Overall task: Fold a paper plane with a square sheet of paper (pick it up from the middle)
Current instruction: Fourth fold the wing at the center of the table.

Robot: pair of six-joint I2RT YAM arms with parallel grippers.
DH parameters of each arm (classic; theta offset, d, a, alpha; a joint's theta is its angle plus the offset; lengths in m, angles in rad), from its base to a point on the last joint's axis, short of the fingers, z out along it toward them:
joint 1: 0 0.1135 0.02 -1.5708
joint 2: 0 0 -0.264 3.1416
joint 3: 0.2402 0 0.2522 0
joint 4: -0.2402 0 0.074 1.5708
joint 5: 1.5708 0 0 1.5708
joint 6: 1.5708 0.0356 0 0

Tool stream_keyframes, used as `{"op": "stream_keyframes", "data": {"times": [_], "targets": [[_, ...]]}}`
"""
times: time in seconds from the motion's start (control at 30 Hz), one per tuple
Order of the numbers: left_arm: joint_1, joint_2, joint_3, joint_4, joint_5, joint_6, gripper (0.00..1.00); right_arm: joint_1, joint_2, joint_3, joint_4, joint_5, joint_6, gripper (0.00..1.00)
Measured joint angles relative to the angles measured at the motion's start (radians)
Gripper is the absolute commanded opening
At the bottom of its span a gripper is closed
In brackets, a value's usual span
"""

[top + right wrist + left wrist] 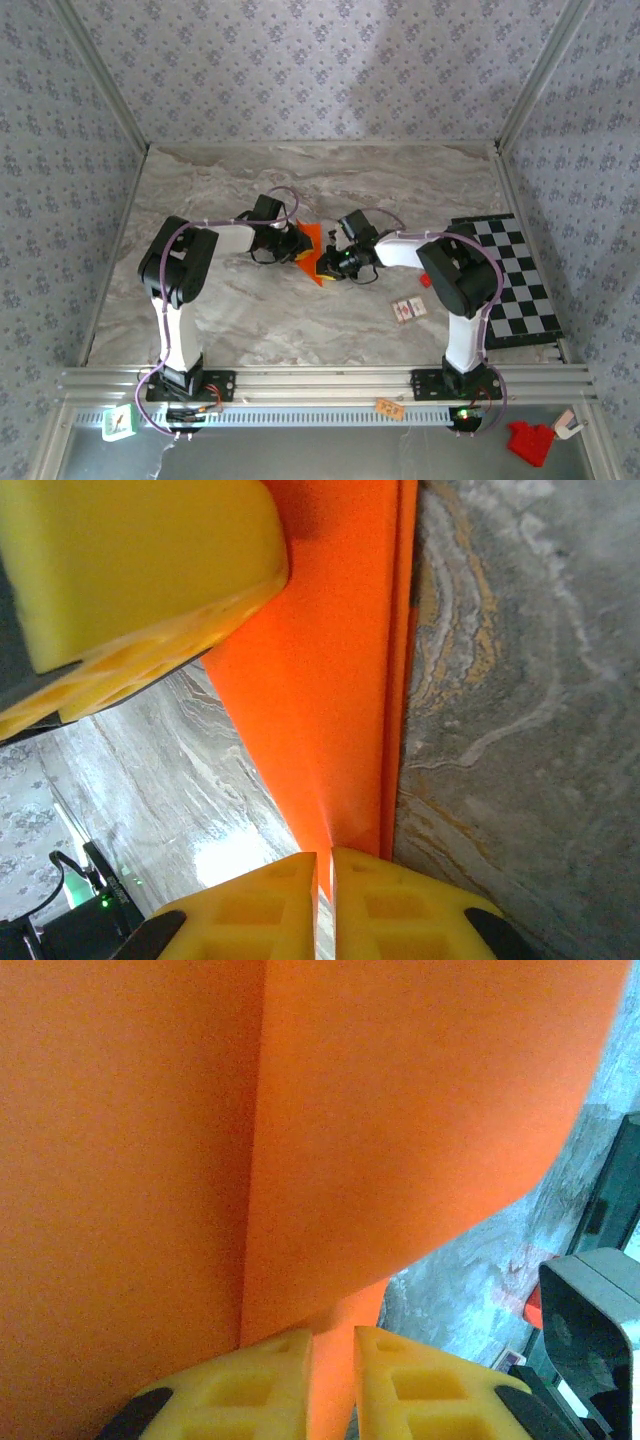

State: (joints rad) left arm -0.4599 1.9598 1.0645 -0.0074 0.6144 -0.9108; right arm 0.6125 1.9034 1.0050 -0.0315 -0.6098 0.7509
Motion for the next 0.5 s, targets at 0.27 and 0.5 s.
{"op": "stream_keyframes", "data": {"times": [0.27, 0.5], "targets": [[0.000, 0.000, 0.000, 0.000, 0.002, 0.000, 0.19, 0.002, 0.008, 0.007, -0.013, -0.001, -0.012, 0.14], [0.000, 0.001, 0.000, -0.002, 0.001, 0.000, 0.18, 0.009, 0.013, 0.015, -0.035, 0.004, -0.039, 0.13]]}}
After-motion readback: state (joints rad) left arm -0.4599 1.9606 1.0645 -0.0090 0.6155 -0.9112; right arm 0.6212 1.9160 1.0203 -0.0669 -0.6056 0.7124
